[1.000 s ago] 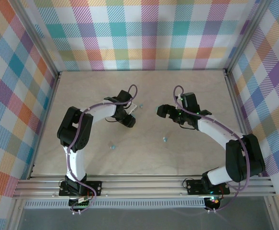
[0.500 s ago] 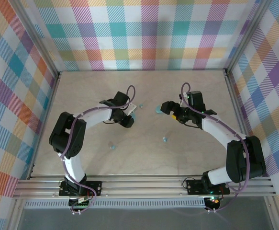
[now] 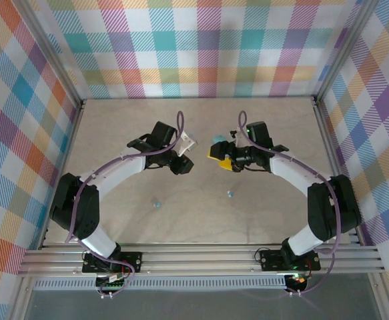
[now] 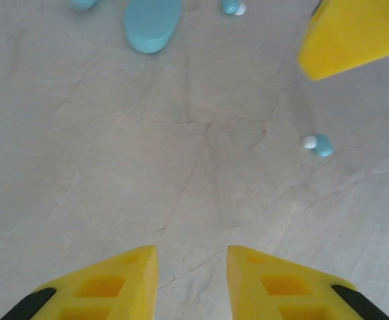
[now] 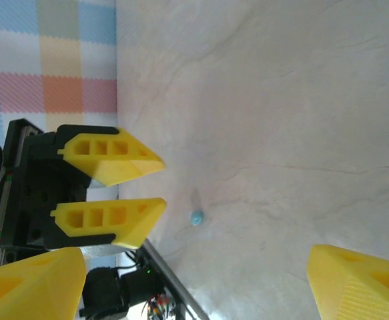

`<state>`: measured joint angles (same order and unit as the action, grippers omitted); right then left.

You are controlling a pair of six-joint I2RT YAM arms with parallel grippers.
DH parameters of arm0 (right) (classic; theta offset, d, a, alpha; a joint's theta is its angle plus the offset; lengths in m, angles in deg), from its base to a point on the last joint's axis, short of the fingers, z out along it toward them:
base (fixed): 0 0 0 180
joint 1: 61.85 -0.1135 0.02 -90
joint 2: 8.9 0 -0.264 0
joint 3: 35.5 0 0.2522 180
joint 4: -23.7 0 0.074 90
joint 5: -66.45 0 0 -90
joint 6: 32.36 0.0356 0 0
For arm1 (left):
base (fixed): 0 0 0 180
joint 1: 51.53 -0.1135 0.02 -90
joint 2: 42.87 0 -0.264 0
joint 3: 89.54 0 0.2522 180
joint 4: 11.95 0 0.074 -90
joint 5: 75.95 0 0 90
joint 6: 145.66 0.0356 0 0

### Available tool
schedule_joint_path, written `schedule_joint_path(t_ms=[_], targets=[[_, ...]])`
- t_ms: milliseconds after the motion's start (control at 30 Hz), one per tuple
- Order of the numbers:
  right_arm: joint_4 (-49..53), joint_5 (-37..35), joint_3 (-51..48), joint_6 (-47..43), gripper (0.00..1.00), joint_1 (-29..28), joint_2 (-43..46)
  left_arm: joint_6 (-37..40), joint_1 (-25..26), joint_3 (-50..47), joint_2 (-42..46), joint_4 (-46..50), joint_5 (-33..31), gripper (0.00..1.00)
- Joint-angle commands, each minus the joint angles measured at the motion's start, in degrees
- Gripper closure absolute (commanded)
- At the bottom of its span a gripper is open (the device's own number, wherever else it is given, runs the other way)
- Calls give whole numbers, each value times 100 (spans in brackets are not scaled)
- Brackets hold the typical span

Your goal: Insert the wireless bluetooth earbuds into the charging case

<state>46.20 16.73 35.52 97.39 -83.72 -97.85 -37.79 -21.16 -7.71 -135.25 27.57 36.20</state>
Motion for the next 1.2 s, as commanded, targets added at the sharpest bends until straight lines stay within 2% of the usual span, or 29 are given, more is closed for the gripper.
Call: schedule_joint_path(t_ms=[0,167,400,533,700,867,1000,1167], targets=[[577,-117,288,-285,14,-37,-55,50,48,99,28,339,-6,68],[1511,-1042,812,-643,15,-29,-140,-20,48,160,-106,415,-503,63],[2659,-2305,1912,-1305,15,166,-303,-167,-84,-13,172,150,-1147,55],[3113,-2846,2553,-1512,16,445,-679,-491,-472,36,397,50,-1218,49],[3310,-3172,3036,-1574,18,705,-1090,-978,-1077,331,496,-18,-1231,40],[3348,-3578,3324,-1604,18,779,-1408,-1438,-1467,1103,-46,165,-1303,38],[3671,-3791,3728,-1656,22,885,-1878,-1750,-1499,1603,-634,230,-1296,38],[4209,-4036,4354,-1734,27,948,-2631,-1925,-1385,1952,-1291,23,-977,39]])
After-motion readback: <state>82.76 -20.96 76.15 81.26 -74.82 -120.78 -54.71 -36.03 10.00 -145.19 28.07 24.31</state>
